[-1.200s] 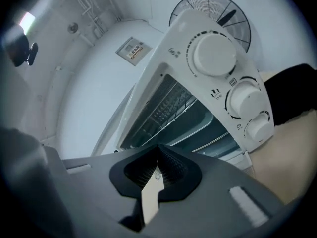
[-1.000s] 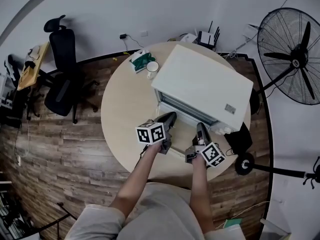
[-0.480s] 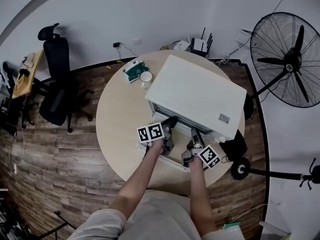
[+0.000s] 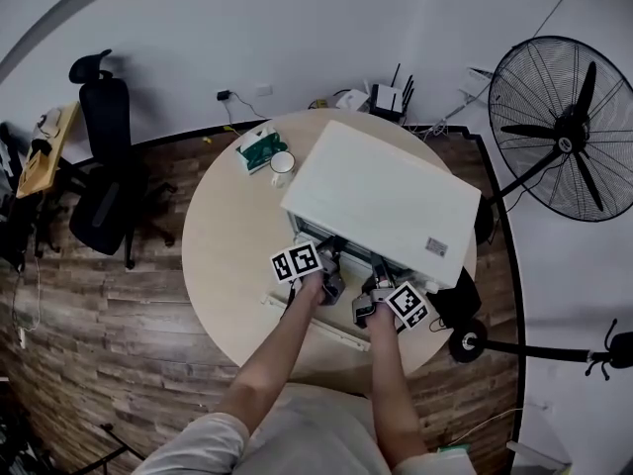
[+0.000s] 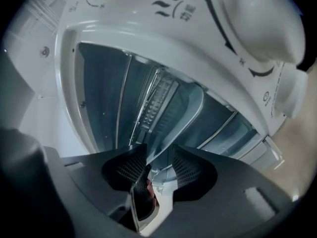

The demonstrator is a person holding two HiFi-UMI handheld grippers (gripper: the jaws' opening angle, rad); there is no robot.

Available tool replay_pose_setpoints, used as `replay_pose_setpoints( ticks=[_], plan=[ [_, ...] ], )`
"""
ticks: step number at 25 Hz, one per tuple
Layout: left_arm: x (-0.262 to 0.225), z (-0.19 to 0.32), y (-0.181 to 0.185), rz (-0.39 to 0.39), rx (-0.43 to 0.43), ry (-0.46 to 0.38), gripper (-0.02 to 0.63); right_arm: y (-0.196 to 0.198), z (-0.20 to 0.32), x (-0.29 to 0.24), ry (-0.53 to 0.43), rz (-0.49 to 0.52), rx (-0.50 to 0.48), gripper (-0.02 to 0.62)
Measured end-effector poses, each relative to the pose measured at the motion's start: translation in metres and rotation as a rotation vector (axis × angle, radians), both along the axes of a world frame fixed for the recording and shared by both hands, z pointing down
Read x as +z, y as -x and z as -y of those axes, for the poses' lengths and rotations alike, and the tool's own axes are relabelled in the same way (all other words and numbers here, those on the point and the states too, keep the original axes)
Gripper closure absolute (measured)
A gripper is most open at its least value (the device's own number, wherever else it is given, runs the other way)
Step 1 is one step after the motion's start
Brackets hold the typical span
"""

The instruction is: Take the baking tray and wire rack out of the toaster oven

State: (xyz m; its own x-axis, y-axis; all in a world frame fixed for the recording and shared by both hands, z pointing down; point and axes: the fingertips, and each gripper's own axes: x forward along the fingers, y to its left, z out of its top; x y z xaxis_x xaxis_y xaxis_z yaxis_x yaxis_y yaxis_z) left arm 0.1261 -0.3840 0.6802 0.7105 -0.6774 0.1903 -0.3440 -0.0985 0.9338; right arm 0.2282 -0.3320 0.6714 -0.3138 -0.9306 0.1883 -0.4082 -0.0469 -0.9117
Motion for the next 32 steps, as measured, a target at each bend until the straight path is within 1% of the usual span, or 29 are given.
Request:
replay_pose_setpoints(
  ticks=[3, 5, 11, 13, 15, 25, 32],
  plan=[
    [0.005, 0.004, -0.002, 0.007, -0.006, 0.03, 0.472, 0.0, 0.005, 0.002, 0.023, -0.013, 0.019, 0.459],
    [0.009, 0.007, -0.002, 0.021, -0.007, 0.044, 0.472, -0.002, 0.009, 0.003, 0.038, 0.001, 0.048, 0.459],
    [0.014, 0.011, -0.004, 0.004, -0.028, 0.072, 0.472, -0.015, 0.015, 0.013, 0.079, 0.1, 0.129, 0.46],
    [0.014, 0.011, -0.004, -0.003, -0.034, 0.077, 0.472, -0.016, 0.016, 0.014, 0.083, 0.153, 0.14, 0.495],
    [0.013, 0.011, -0.004, -0.01, -0.039, 0.081, 0.472, -0.015, 0.015, 0.012, 0.08, 0.18, 0.142, 0.503],
    [0.018, 0.005, 0.0, -0.043, -0.065, 0.101, 0.472, -0.01, -0.003, 0.014, 0.102, 0.215, 0.135, 0.509],
    [0.02, -0.003, 0.008, -0.088, -0.066, 0.114, 0.471, -0.002, -0.014, 0.014, 0.082, 0.233, 0.108, 0.512]
  ],
)
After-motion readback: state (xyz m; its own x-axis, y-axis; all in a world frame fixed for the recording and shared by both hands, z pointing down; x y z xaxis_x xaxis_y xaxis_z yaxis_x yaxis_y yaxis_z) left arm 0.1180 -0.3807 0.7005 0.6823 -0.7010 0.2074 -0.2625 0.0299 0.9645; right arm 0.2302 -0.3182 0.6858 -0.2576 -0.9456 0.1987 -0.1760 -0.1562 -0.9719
